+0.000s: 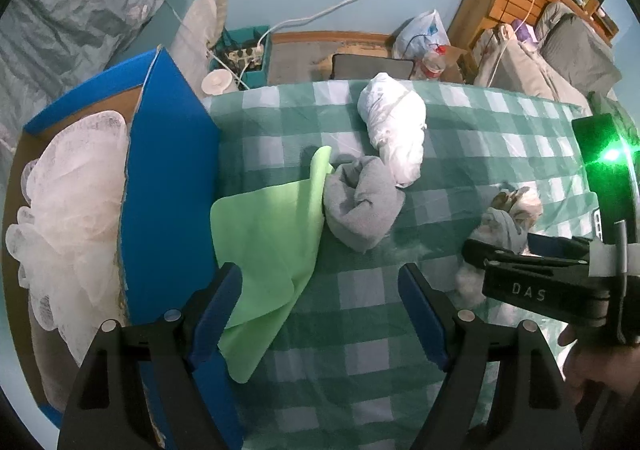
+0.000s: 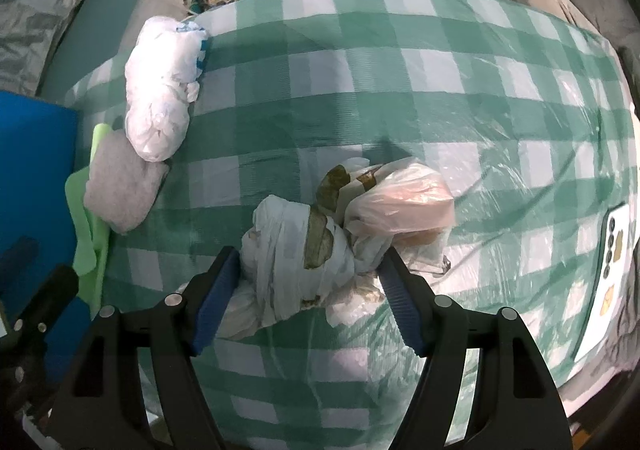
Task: Organize soft objects
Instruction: 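Move both tools back over the table toward the green cloth and white bundle, then grasp the green cloth with the left tool while the right tool grasps the white bundle, then lift the green cloth and white bundle and carry both over the box, then lower both items into the box and open both tools, then move both tools back over the table toward the grey and white socks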
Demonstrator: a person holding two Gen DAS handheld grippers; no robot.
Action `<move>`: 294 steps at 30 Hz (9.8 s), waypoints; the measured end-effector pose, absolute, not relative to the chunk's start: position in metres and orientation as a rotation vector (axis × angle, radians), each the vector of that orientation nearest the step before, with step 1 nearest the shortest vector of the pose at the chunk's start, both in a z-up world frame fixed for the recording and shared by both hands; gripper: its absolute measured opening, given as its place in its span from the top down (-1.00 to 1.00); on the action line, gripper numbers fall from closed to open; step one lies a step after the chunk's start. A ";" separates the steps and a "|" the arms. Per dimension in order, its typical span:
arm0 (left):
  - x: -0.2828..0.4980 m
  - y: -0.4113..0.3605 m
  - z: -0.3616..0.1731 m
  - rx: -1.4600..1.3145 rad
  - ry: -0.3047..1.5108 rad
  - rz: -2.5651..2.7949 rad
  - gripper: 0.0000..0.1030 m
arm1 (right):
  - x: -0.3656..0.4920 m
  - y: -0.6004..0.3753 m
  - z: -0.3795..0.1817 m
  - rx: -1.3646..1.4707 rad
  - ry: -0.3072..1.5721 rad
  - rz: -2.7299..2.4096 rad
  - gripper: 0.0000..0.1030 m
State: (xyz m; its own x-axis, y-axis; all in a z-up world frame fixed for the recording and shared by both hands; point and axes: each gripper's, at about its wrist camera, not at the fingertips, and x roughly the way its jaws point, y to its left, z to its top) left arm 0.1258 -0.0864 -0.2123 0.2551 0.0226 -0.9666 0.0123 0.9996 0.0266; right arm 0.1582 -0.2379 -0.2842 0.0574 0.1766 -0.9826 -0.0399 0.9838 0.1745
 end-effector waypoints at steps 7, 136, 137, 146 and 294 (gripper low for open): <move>0.125 -0.102 -0.206 0.052 1.297 -0.041 -0.64 | 0.150 -0.214 -0.282 -0.081 1.459 0.219 -0.14; 0.031 0.028 -0.094 -0.085 1.218 0.201 0.87 | 0.091 -0.099 -0.110 -0.273 1.172 0.673 0.00; 0.030 0.031 -0.094 -0.088 1.219 0.207 0.87 | 0.092 -0.093 -0.110 -0.277 1.170 0.681 0.00; 0.021 0.066 -0.095 -0.139 1.220 0.268 0.87 | 0.089 -0.050 -0.105 -0.305 1.154 0.758 0.00; 0.161 -0.047 -0.182 0.035 1.337 0.065 -0.53 | 0.202 -0.165 -0.201 -0.113 1.307 0.463 -0.43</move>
